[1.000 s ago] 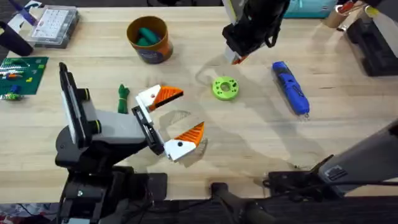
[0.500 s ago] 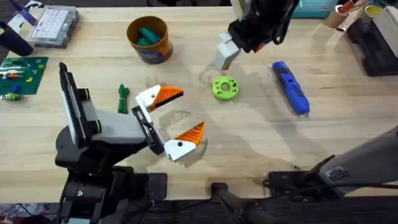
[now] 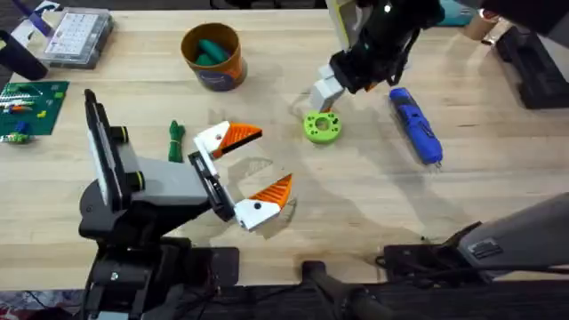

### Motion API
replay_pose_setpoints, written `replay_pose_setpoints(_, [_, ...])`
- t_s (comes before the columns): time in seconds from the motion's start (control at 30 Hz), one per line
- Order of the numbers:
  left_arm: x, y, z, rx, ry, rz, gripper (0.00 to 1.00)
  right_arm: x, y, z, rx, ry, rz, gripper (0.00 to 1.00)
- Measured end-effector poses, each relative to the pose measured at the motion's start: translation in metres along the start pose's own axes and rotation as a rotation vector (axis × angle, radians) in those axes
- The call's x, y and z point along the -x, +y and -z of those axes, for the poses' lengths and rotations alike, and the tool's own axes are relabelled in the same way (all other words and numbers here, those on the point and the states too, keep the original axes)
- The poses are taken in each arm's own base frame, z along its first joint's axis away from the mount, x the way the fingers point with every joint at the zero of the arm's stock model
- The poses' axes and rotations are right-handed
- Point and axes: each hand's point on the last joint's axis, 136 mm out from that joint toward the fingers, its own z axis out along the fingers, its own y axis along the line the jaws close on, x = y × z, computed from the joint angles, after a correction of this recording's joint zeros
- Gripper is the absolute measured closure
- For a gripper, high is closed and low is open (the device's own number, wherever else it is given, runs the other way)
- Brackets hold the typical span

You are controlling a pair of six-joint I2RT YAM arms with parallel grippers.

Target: Pick up the gripper from the table and insert it into the empty holder that is missing its gripper. Then pick up a screw, insert it into the mounting hole, and use the screwdriver to tighten it. Finally, clean up the table by picking up the vegetable and placing it into the bucket.

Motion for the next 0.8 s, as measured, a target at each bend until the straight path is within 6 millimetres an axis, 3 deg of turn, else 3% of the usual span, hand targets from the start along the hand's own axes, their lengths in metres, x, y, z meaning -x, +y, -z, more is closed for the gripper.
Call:
replay_pose_setpoints(0.33, [0.0,0.0,0.0,0.0,0.0,0.0,0.009,-0.008,-0.005,-0.035,-0.002,0.015,-0.041,0.132])
replay_pose_setpoints(0.5, [0.0,0.0,0.0,0.0,0.0,0.0,0.009,-0.009,-0.005,-0.044,-0.003,0.013,-0.06,0.152])
replay_pose_setpoints(0.67, [0.0,0.0,0.0,0.0,0.0,0.0,0.009,-0.008,-0.005,-0.053,-0.004,0.027,-0.075,0.265])
replay_pose_setpoints(0.8, [0.0,0.0,0.0,0.0,0.0,0.0,0.009,-0.007,-0.005,-0.066,-0.005,0.051,-0.08,0.277])
